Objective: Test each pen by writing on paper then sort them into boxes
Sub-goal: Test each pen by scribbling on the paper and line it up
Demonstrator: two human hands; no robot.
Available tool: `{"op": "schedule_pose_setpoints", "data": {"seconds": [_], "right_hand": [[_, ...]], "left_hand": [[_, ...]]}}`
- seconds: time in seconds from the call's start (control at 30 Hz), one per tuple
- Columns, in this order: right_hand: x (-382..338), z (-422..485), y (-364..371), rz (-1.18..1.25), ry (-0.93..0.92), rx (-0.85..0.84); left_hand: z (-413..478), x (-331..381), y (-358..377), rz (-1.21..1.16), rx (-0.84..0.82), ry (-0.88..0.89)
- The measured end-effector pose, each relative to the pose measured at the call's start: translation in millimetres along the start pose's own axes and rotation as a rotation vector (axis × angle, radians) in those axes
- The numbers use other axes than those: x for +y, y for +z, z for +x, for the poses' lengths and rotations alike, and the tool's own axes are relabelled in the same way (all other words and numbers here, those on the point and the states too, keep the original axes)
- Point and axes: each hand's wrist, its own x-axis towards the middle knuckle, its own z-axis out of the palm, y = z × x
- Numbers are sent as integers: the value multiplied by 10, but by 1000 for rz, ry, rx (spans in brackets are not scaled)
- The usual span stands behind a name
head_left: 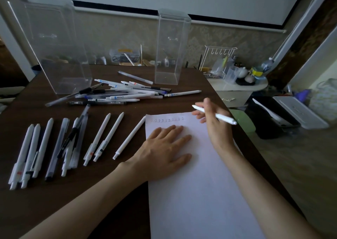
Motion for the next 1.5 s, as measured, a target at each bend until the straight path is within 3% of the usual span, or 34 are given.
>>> {"op": "schedule_pose_setpoints", "data": {"seconds": [0.1,0.27,0.57,0.8,0.97,1.5], "right_hand": [[55,91,25,-60,-38,-112],[58,333,85,-213,94,-243],[137,352,143,-158,39,-136],[175,356,160,-317,-7,-201],[123,336,169,-436,-51,-231],[131,355,163,-379,0,-188]], "left_hand": [[5,-1,-11,-6,37,0],[71,5,12,-3,118,1],[144,15,49,-84,134,17],[156,-5,35,-75,7,-11],[161,0,45,-82,19,-28],[164,15,36,-105,42,-37]]}}
